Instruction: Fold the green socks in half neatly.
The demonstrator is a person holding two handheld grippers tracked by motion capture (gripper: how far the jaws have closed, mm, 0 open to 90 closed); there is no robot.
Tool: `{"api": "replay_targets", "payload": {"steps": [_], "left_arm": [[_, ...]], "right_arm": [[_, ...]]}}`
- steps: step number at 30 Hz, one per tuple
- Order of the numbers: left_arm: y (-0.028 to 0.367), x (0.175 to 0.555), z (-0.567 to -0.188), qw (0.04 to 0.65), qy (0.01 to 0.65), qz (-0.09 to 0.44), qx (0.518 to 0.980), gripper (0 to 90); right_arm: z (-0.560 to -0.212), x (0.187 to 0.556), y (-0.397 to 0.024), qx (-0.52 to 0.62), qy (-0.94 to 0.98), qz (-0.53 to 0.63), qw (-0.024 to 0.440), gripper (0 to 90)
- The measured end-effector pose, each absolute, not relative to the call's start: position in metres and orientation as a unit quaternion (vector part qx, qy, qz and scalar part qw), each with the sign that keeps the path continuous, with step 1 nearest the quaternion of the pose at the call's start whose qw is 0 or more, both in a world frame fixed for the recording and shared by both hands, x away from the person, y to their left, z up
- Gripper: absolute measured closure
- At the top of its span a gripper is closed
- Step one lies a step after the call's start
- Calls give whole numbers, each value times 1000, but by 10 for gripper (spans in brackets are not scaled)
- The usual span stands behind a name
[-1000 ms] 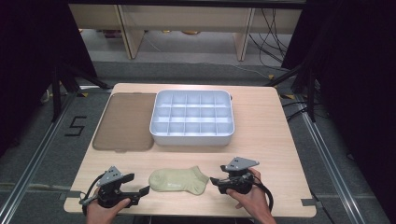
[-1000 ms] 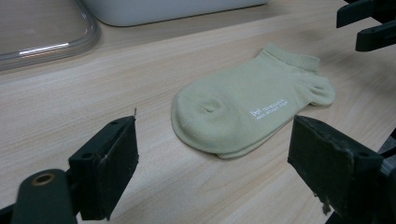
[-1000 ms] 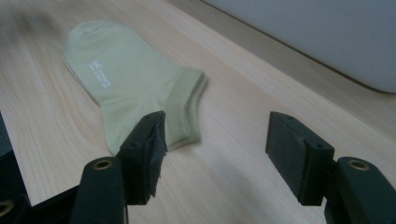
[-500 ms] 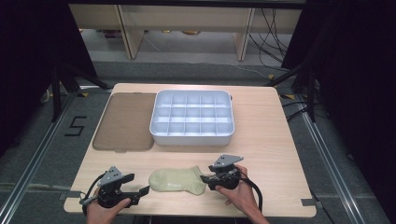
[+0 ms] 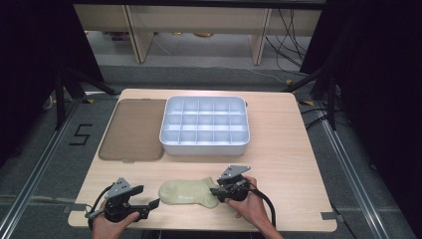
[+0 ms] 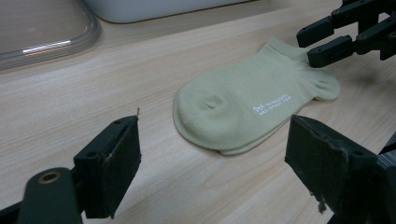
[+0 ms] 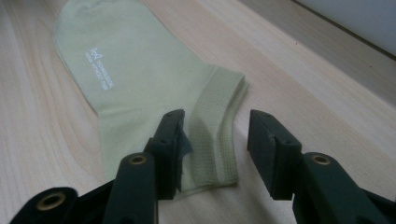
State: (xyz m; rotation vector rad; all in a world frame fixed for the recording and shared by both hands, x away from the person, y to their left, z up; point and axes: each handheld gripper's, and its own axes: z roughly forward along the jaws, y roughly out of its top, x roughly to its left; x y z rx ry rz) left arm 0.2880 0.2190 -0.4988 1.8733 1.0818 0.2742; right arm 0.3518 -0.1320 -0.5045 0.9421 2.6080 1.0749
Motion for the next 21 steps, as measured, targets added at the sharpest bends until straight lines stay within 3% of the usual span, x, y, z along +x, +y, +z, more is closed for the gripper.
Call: {"api": "replay_targets", "payload": {"steps": [13,21], "left_arm": [[218,288,-500,465,443,106,759,179],[217,288,-500,466,434,112,762,179]], "right_arm": [[-509,351,-131,324,874,354,75,676],[-508,350,-133,310,873,371,62,804]]}}
